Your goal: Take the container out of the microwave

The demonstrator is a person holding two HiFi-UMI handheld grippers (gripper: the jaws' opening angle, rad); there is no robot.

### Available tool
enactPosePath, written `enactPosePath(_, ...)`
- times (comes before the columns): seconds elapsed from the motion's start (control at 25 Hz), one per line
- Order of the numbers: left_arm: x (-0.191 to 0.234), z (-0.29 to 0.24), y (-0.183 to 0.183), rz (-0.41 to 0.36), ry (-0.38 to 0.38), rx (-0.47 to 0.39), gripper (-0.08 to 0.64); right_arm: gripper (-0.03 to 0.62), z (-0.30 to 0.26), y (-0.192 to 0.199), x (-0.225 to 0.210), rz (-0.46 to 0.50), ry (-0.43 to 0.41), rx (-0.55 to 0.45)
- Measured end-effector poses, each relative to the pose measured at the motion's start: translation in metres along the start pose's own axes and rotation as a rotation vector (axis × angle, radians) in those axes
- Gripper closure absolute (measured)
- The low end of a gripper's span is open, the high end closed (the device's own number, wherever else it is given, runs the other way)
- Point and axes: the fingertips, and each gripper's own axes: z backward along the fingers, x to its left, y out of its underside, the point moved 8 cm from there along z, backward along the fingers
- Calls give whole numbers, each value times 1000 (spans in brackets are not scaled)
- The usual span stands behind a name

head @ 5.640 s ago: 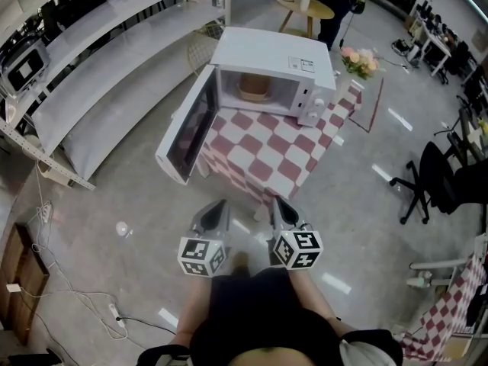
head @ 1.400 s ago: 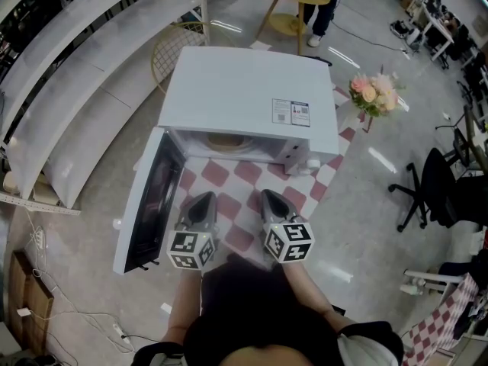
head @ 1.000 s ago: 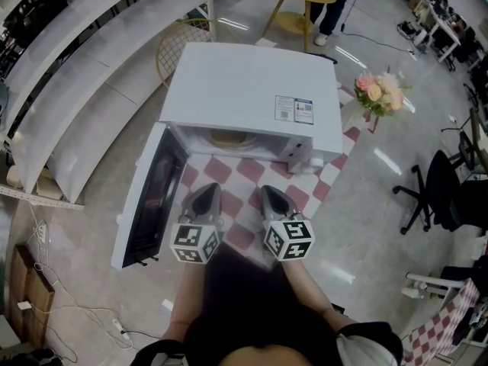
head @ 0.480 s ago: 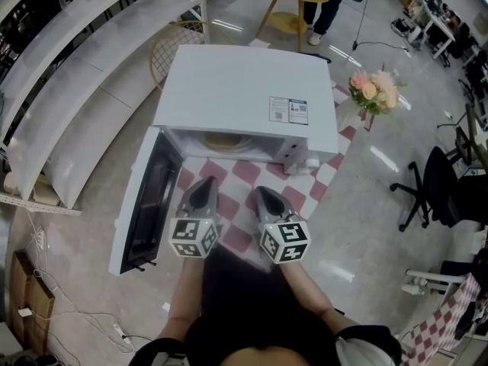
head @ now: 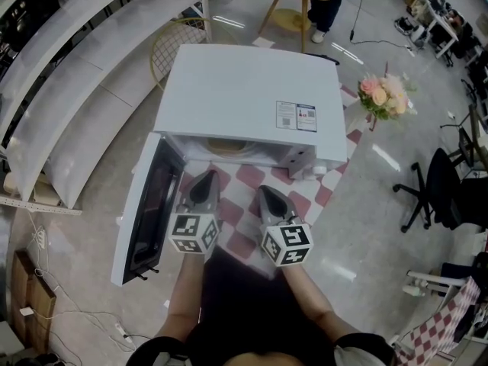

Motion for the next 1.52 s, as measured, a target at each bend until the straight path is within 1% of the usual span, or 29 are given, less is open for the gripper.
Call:
enactPosePath(0.28, 8, -12, -1, -8, -21, -13, 551, 592, -16, -6, -5, 13, -2, -13)
enactPosePath(0.44, 13, -19, -2, -4, -53, -18, 551, 591, -22, -12, -10, 50, -5, -12)
enactPosePath(0.56, 16, -25, -2, -7, -60, -18, 551, 591, -28, -16, -14, 70, -9, -10)
enactPosePath(0.96, 26, -41, -9, -20, -110, -52, 551, 591, -37, -15, -14, 65, -21, 19)
enactPosePath(1.12, 31, -47, -13, -5, -131, -66, 551, 591, -39, -13, -17, 72, -22, 28)
enactPosePath(1.16, 33, -49, -13, 0, -140, -67, 542, 591, -40, -13, -18, 71, -21, 30)
enactPosePath(1.2, 34, -51, -14, 3, -148, -66, 504, 591, -41, -13, -18, 71, -21, 33)
enactPosePath(1.24, 35, -53, -14, 7, -153, -63, 489, 592, -42, -12, -19, 70, -21, 35)
enactPosePath(1.52, 44, -70, -16, 32, -166, -42, 456, 591, -48, -10, -20, 65, -15, 50)
